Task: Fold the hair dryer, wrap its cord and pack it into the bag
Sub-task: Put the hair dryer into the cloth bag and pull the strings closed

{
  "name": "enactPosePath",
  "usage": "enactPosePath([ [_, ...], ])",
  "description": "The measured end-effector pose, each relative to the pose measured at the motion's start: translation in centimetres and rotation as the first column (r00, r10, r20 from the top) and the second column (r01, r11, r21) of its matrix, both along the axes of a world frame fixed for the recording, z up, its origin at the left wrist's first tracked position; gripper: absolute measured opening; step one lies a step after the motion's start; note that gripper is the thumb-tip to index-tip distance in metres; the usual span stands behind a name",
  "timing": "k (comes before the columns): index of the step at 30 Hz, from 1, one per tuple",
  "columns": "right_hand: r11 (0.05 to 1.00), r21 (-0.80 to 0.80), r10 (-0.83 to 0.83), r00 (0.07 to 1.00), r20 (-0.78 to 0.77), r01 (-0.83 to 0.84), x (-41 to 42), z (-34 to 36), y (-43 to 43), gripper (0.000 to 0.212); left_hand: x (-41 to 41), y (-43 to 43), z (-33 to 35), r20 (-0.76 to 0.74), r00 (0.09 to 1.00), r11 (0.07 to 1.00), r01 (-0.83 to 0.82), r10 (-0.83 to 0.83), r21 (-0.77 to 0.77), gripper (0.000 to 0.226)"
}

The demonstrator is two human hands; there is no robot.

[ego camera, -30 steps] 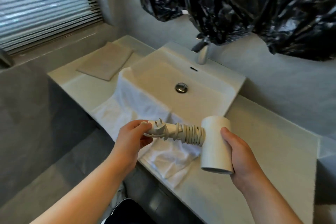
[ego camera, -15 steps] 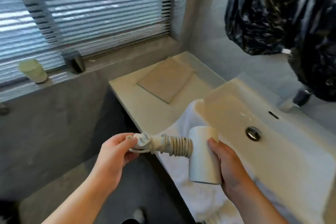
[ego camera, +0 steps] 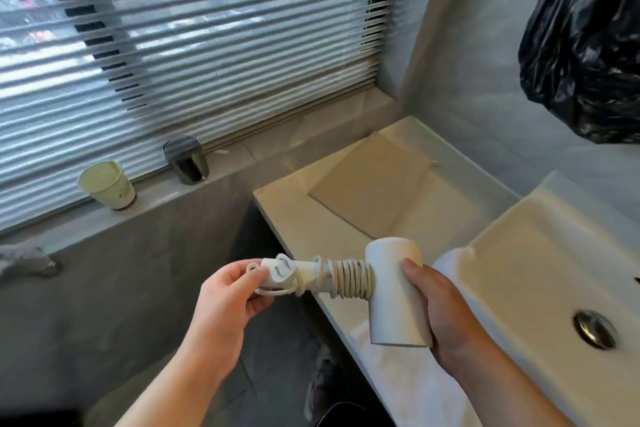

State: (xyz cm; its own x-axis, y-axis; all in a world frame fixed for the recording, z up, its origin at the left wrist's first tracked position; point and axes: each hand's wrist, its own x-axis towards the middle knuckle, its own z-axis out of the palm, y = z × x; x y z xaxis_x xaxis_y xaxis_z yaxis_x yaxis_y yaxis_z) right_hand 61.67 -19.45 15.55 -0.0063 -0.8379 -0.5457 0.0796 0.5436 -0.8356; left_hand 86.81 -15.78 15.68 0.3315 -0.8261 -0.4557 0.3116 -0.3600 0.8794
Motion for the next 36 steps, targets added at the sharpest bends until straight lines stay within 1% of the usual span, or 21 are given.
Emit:
enactPosePath([
  [2, 1.000, -0.005, -0.019, 1.000, 0.019, 0.019, -0.3, -0.7, -2.4, 0.037, -0.2, -3.0, -0.3, 0.007, 0.999, 0.999, 0.034, -0.034, 0.012, 0.016],
  [5, 0.997, 0.006, -0.077, 0.996, 0.040, 0.077, -1.1, -2.1, -6.1, 0.051, -0.9, -8.3, -1.0, 0.019, 0.994, 0.994, 0.103, -0.103, 0.045, 0.016],
  [7, 0.993, 0.030, -0.112, 0.992, 0.061, 0.110, -1.9, -3.0, -8.5, 0.054, -1.4, -12.1, -1.3, 0.029, 0.987, 0.985, 0.155, -0.158, 0.076, 0.015],
  [10, 0.985, 0.079, -0.163, 0.983, 0.086, 0.156, -2.9, -3.9, -11.5, 0.044, -2.3, -17.1, -1.3, 0.056, 0.960, 0.956, 0.266, -0.274, 0.124, 0.015],
  [13, 0.966, 0.111, -0.242, 0.968, 0.058, 0.235, -4.2, -4.6, -13.8, 0.032, -3.5, -21.5, -1.1, 0.088, 0.910, 0.909, 0.391, -0.405, 0.146, 0.016],
  [16, 0.937, 0.131, -0.331, 0.943, 0.035, 0.324, -5.4, -4.7, -15.1, 0.035, -5.4, -25.0, -1.1, 0.087, 0.881, 0.879, 0.447, -0.464, 0.165, 0.014],
  [18, 0.917, 0.128, -0.387, 0.921, 0.046, 0.378, -6.1, -4.6, -15.7, 0.035, -7.2, -26.8, -1.2, 0.038, 0.895, 0.886, 0.434, -0.445, 0.164, 0.017],
  [21, 0.878, 0.104, -0.473, 0.879, 0.053, 0.466, -7.1, -4.4, -16.2, 0.034, -9.8, -29.6, -1.3, -0.121, 0.910, 0.897, 0.412, -0.396, 0.163, 0.032],
  [23, 0.832, 0.101, -0.553, 0.831, 0.061, 0.546, -7.6, -4.4, -16.4, 0.036, -10.9, -31.7, -1.5, -0.239, 0.883, 0.884, 0.444, -0.404, 0.144, 0.045],
  [24, 0.804, 0.106, -0.592, 0.804, 0.059, 0.585, -7.9, -4.4, -16.4, 0.037, -11.3, -32.7, -2.1, -0.255, 0.870, 0.872, 0.467, -0.423, 0.146, 0.049],
  [25, 0.776, 0.111, -0.629, 0.776, 0.054, 0.621, -8.0, -4.6, -16.5, 0.039, -11.8, -33.7, -2.9, -0.217, 0.864, 0.854, 0.492, -0.454, 0.170, 0.047],
  [26, 0.749, 0.115, -0.660, 0.750, 0.045, 0.652, -8.1, -4.7, -16.6, 0.040, -12.1, -34.7, -4.3, -0.097, 0.854, 0.827, 0.520, -0.511, 0.215, 0.040],
  [27, 0.724, 0.119, -0.687, 0.725, 0.036, 0.680, -8.1, -4.9, -16.7, 0.042, -12.3, -35.7, -6.2, 0.116, 0.783, 0.776, 0.564, -0.611, 0.285, 0.030],
  [28, 0.698, 0.129, -0.712, 0.701, 0.028, 0.704, -8.1, -5.1, -16.9, 0.044, -12.5, -36.5, -8.2, 0.357, 0.588, 0.688, 0.618, -0.726, 0.380, 0.026],
  [29, 0.674, 0.141, -0.734, 0.679, 0.020, 0.725, -7.9, -5.3, -17.2, 0.046, -12.5, -37.2, -10.0, 0.520, 0.315, 0.578, 0.655, -0.794, 0.487, 0.036],
  [30, 0.650, 0.156, -0.754, 0.656, 0.015, 0.744, -7.6, -5.6, -17.6, 0.047, -12.5, -37.7, -11.6, 0.611, 0.050, 0.488, 0.654, -0.790, 0.578, 0.057],
  [31, 0.626, 0.171, -0.774, 0.634, 0.010, 0.761, -7.3, -5.8, -17.9, 0.048, -12.4, -38.2, -13.0, 0.633, -0.134, 0.424, 0.636, -0.762, 0.645, 0.077],
  [32, 0.600, 0.185, -0.792, 0.610, 0.007, 0.778, -7.0, -6.0, -18.4, 0.050, -12.4, -38.5, -14.1, 0.620, -0.264, 0.366, 0.616, -0.739, 0.697, 0.089],
  [34, 0.553, 0.207, -0.825, 0.565, 0.000, 0.807, -6.2, -6.4, -19.2, 0.051, -12.1, -38.9, -15.8, 0.596, -0.454, 0.270, 0.597, -0.662, 0.755, 0.092],
  [35, 0.530, 0.216, -0.839, 0.544, -0.005, 0.820, -5.9, -6.6, -19.5, 0.052, -11.7, -39.0, -16.4, 0.604, -0.517, 0.244, 0.602, -0.607, 0.760, 0.087],
  [36, 0.508, 0.221, -0.853, 0.523, -0.010, 0.833, -5.6, -6.7, -19.9, 0.052, -11.3, -39.2, -16.9, 0.616, -0.548, 0.229, 0.614, -0.566, 0.756, 0.079],
])
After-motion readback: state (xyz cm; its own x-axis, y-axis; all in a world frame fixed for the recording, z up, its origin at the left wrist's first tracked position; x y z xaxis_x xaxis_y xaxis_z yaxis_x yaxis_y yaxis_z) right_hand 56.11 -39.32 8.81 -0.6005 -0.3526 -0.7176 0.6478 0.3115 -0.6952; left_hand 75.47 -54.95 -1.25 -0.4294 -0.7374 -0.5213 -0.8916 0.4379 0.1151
